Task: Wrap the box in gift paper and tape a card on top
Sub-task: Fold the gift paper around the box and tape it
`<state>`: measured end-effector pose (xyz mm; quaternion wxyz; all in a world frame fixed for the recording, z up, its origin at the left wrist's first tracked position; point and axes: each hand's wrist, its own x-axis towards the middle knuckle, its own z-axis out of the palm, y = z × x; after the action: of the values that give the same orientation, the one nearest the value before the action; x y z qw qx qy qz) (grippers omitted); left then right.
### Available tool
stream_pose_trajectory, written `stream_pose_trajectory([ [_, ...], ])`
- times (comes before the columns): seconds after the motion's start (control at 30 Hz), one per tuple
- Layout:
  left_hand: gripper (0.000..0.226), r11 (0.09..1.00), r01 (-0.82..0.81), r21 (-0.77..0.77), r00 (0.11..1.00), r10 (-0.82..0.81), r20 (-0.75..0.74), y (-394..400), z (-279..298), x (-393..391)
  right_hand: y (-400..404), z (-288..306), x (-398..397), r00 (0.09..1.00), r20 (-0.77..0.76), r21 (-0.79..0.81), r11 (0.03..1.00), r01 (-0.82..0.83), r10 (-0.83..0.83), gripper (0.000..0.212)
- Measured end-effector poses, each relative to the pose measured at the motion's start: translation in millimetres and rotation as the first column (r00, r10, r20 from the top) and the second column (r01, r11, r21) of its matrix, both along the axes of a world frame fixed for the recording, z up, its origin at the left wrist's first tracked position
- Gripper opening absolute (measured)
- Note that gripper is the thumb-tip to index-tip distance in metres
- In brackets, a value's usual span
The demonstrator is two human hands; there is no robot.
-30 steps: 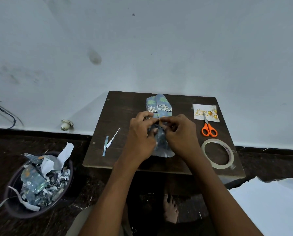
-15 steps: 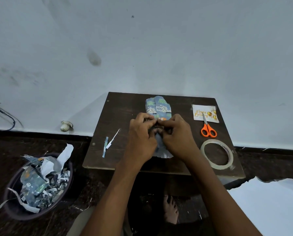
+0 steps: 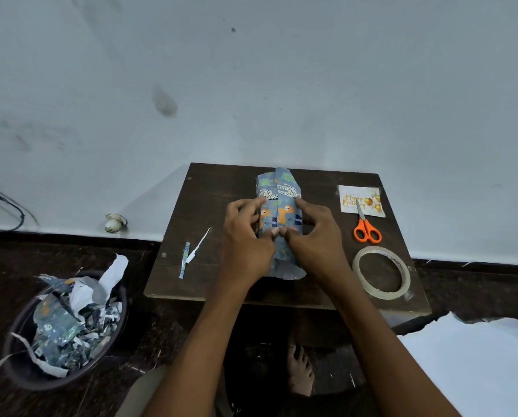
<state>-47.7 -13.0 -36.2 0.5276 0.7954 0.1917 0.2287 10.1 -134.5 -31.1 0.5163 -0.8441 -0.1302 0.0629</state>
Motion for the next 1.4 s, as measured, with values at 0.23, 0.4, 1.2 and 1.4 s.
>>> stream_pose_trajectory([
  [0.23,0.042,0.990,-0.065,-0.123,0.997,0.059,-0.058,4,-7,14,2,2,-8,0.977,0.186,-0.219,0.974,-0.059,0.100,0.041],
  [0.4,0.054,1.000,0.027,-0.001,0.988,-0.027,-0.150,-1,-18,22,6,2,-10,0.957,0.221,-0.273,0.954,-0.126,0.189,0.035],
  [1.2,0.025,0.863,-0.051,-0.503,0.974,-0.068,-0.216,7,2,23,6,4,-7,0.963,-0.271,0.338,0.936,0.098,-0.003,0.050],
  [1.4,0.034,0.834,-0.077,-0.547,0.982,-0.032,-0.187,4,-2,24,5,7,-10,0.953,-0.295,0.469,0.879,0.086,0.064,0.052],
])
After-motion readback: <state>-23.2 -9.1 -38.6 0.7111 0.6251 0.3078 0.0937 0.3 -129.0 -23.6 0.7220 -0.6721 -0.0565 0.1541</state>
